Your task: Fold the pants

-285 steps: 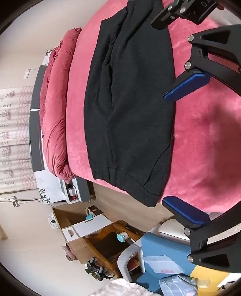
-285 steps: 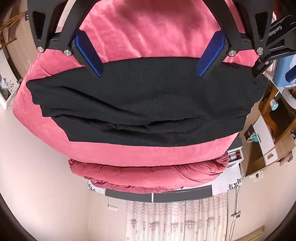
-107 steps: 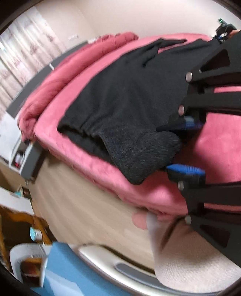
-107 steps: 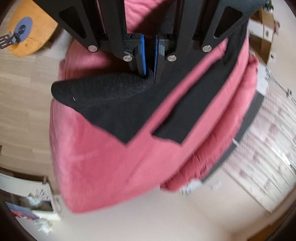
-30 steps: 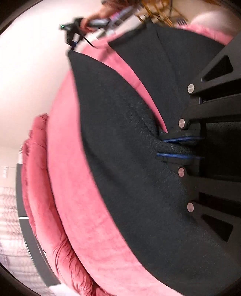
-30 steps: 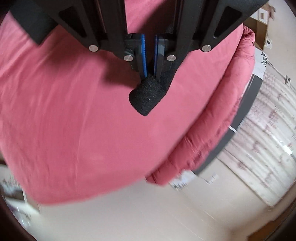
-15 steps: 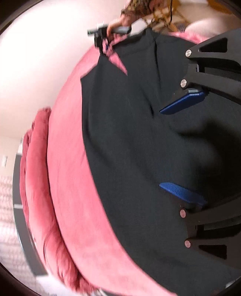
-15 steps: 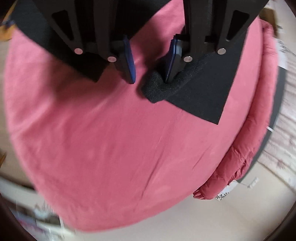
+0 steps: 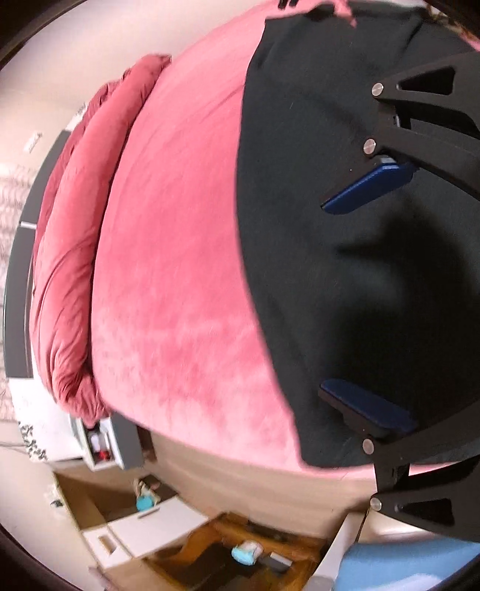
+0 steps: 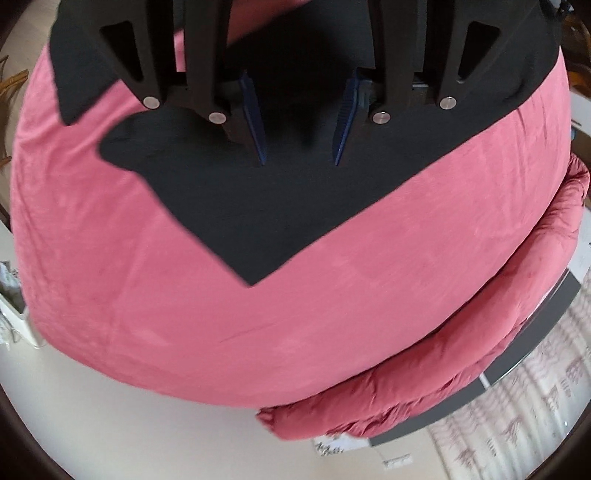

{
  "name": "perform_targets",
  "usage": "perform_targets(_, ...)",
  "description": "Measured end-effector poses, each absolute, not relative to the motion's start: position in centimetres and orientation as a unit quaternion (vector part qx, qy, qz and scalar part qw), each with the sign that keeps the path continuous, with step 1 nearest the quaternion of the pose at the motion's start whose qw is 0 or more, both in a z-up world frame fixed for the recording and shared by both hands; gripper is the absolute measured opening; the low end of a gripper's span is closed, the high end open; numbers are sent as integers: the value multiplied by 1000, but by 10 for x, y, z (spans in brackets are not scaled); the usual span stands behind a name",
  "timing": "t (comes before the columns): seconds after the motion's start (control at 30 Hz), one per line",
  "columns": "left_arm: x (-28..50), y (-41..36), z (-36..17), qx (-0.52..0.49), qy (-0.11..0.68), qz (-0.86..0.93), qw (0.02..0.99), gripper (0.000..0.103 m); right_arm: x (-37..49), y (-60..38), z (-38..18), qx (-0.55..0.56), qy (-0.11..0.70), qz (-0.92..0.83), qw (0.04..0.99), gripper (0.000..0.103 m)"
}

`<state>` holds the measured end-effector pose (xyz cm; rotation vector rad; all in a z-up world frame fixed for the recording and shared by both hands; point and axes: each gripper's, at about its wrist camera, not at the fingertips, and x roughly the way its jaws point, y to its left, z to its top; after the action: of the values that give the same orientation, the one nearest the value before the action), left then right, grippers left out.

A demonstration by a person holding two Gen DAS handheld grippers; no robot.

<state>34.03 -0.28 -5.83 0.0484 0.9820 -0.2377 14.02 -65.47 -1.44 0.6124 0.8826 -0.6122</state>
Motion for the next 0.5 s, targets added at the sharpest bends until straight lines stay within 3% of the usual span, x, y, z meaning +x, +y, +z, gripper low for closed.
perform_targets(0.37, 381, 19, -66, -23, 480, -95, 872, 92, 202, -645, -32, 295, 440, -288, 798, 41)
perform_targets(0.5, 391, 22, -70, -28, 484, -76, 871, 92, 213, -651, -39, 297, 447, -309, 786, 52)
